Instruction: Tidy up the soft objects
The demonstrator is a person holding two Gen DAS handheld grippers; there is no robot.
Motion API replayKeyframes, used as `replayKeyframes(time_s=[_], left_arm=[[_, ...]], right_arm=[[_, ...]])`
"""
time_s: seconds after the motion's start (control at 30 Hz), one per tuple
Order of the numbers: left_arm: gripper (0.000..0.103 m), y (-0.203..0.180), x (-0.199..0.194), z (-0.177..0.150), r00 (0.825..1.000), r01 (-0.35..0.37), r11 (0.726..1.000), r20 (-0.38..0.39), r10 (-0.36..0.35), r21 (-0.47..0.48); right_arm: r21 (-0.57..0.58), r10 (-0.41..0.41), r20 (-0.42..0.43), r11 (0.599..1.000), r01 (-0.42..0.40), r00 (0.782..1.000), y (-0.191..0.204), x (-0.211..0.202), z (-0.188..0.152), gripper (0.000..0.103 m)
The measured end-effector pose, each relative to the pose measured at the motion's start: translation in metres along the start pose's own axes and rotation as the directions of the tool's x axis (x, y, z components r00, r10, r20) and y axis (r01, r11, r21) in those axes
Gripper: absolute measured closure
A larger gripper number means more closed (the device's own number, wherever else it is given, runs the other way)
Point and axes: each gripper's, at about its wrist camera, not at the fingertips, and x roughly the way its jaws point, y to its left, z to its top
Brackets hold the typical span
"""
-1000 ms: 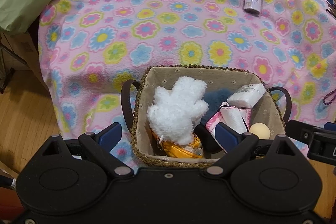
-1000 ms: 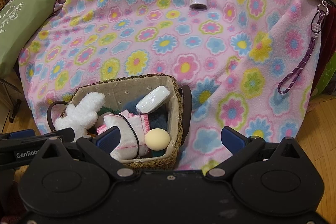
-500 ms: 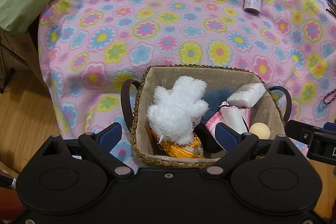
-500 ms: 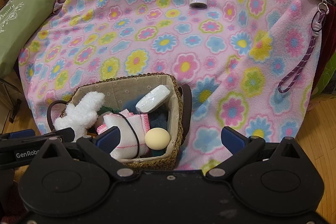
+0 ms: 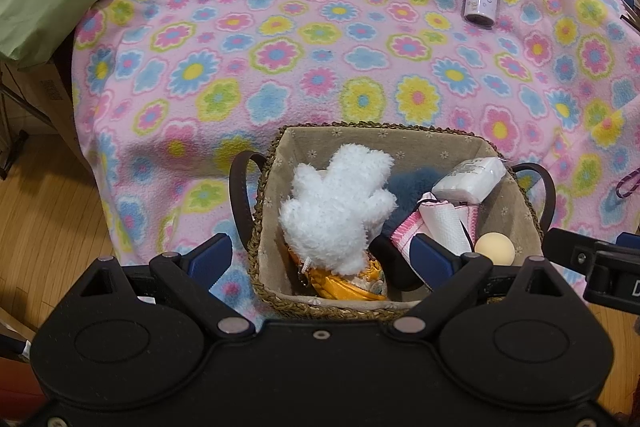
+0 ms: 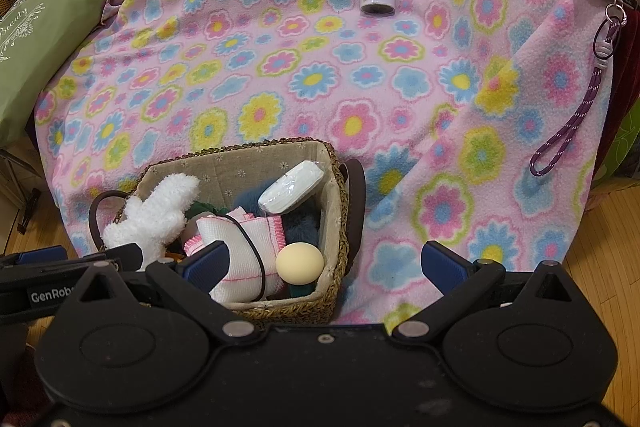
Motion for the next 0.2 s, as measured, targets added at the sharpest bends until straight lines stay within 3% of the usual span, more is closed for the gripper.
replayKeyframes(time_s=[0.2], left_arm=[[0.011, 0.0004, 0.0000, -0.0006, 1.000, 0.000, 1.000, 0.004, 0.000, 0.010]], right_arm=[[0.000, 0.000, 0.000, 1.000, 0.000, 1.000, -0.0003, 0.0000, 0.0002, 0.000]])
